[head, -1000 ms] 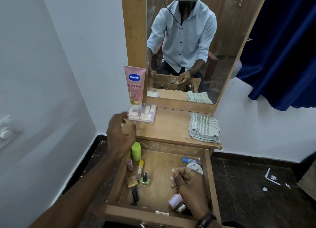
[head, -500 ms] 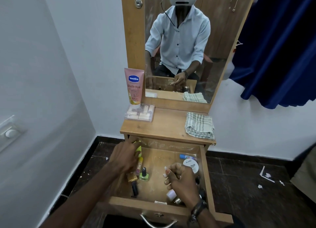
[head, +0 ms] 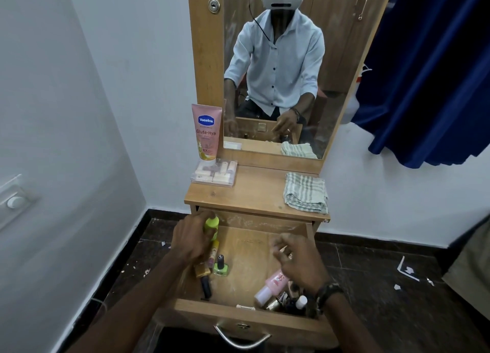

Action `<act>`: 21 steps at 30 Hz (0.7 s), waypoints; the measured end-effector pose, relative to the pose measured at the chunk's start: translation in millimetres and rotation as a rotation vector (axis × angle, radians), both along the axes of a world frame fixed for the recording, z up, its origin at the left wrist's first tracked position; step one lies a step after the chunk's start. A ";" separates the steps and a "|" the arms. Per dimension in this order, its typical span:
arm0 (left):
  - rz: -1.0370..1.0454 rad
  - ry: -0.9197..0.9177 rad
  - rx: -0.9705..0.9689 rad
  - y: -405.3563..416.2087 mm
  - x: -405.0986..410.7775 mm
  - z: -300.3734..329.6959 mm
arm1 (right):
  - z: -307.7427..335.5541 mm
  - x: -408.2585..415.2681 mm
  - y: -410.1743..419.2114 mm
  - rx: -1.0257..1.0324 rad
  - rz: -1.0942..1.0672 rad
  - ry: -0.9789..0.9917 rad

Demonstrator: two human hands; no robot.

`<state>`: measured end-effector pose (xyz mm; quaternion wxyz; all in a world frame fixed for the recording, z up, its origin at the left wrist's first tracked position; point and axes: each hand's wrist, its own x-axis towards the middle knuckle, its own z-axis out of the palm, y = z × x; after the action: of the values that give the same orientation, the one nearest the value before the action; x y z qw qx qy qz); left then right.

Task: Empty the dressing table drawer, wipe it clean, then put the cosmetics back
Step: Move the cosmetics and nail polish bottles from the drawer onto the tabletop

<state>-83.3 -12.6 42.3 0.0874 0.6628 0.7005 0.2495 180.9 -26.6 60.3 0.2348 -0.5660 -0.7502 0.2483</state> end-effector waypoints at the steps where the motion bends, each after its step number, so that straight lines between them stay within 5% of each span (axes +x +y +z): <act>1: -0.002 -0.023 0.011 -1.6 1.8 -0.1 | -2.2 -4.5 1.1 -0.043 0.123 -0.149; 7: 0.001 -0.139 0.156 -13.4 0.9 2.1 | -16.5 -31.2 6.0 -0.043 0.558 -0.874; 14: 0.153 -0.396 0.482 -10.7 4.7 41.6 | -24.0 -35.9 8.4 -0.042 0.640 -1.026; 21: 0.268 -0.646 0.520 25.6 -7.7 72.9 | -26.7 -32.2 6.2 -0.008 0.617 -0.969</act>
<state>-91.1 13.0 115.1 0.0990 0.4542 0.6308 0.6213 148.7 -20.4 33.6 -0.2212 -0.3710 -0.9017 0.0203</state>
